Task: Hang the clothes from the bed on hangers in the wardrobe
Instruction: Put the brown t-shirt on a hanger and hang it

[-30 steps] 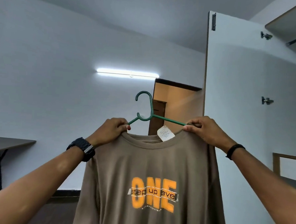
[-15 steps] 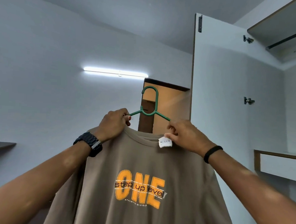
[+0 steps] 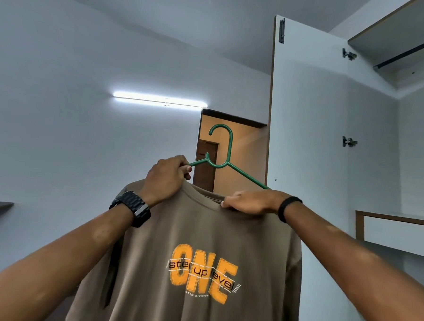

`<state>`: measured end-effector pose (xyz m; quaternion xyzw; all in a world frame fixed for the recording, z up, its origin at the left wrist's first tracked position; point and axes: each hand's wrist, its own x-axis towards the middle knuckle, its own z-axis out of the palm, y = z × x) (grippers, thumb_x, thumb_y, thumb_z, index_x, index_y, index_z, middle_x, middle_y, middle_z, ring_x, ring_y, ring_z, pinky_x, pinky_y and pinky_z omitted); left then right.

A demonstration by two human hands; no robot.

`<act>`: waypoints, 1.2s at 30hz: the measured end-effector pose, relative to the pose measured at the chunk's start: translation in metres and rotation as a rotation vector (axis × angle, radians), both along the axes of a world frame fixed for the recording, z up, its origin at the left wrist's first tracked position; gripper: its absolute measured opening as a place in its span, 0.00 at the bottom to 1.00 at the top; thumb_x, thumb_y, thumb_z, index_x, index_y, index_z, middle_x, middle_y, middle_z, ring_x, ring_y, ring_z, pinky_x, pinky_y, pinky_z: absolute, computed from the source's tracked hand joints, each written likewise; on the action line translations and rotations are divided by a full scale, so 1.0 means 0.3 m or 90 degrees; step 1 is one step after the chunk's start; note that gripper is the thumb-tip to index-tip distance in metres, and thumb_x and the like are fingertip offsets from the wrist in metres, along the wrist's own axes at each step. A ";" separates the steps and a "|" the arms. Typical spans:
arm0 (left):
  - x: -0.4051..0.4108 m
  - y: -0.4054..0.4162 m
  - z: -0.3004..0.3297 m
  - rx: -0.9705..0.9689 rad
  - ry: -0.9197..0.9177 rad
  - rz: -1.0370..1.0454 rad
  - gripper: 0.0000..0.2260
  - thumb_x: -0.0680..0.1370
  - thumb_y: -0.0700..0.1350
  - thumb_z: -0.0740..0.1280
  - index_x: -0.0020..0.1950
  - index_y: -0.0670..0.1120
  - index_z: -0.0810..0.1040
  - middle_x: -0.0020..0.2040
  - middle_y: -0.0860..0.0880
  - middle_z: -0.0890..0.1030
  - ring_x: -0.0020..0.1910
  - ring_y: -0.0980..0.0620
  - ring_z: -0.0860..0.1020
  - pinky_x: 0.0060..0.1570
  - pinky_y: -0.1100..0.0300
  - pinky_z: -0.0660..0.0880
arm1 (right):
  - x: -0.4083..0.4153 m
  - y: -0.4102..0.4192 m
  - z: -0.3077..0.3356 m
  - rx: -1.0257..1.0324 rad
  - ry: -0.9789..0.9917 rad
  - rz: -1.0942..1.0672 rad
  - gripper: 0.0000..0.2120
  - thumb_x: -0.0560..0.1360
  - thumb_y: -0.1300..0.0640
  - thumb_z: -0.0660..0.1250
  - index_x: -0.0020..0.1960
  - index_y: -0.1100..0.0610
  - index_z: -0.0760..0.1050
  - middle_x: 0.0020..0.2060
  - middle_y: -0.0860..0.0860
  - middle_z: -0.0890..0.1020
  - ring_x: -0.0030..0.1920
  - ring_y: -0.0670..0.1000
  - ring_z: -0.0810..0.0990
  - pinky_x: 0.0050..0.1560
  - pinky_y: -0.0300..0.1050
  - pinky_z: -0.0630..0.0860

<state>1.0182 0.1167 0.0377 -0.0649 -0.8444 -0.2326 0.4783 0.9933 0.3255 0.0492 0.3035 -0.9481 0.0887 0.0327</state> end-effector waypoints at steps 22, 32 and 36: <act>-0.033 0.074 0.018 -0.005 0.028 -0.017 0.07 0.81 0.45 0.61 0.45 0.51 0.75 0.42 0.53 0.83 0.43 0.54 0.77 0.42 0.58 0.69 | -0.023 0.309 0.078 -0.318 0.357 0.017 0.12 0.76 0.53 0.68 0.59 0.53 0.76 0.51 0.48 0.79 0.52 0.49 0.78 0.49 0.38 0.72; -0.086 0.167 0.062 0.009 0.082 -0.092 0.08 0.82 0.46 0.61 0.46 0.45 0.77 0.42 0.48 0.78 0.42 0.50 0.74 0.41 0.55 0.69 | -0.094 0.496 0.117 -0.287 0.406 -0.003 0.11 0.78 0.50 0.65 0.42 0.54 0.80 0.35 0.49 0.79 0.38 0.48 0.76 0.36 0.39 0.68; -0.164 0.219 0.065 0.003 0.017 -0.100 0.12 0.83 0.49 0.58 0.46 0.44 0.75 0.42 0.45 0.78 0.43 0.45 0.75 0.41 0.51 0.70 | -0.092 0.561 0.154 -0.316 0.471 -0.019 0.09 0.76 0.51 0.68 0.40 0.53 0.80 0.36 0.50 0.81 0.40 0.50 0.78 0.42 0.45 0.73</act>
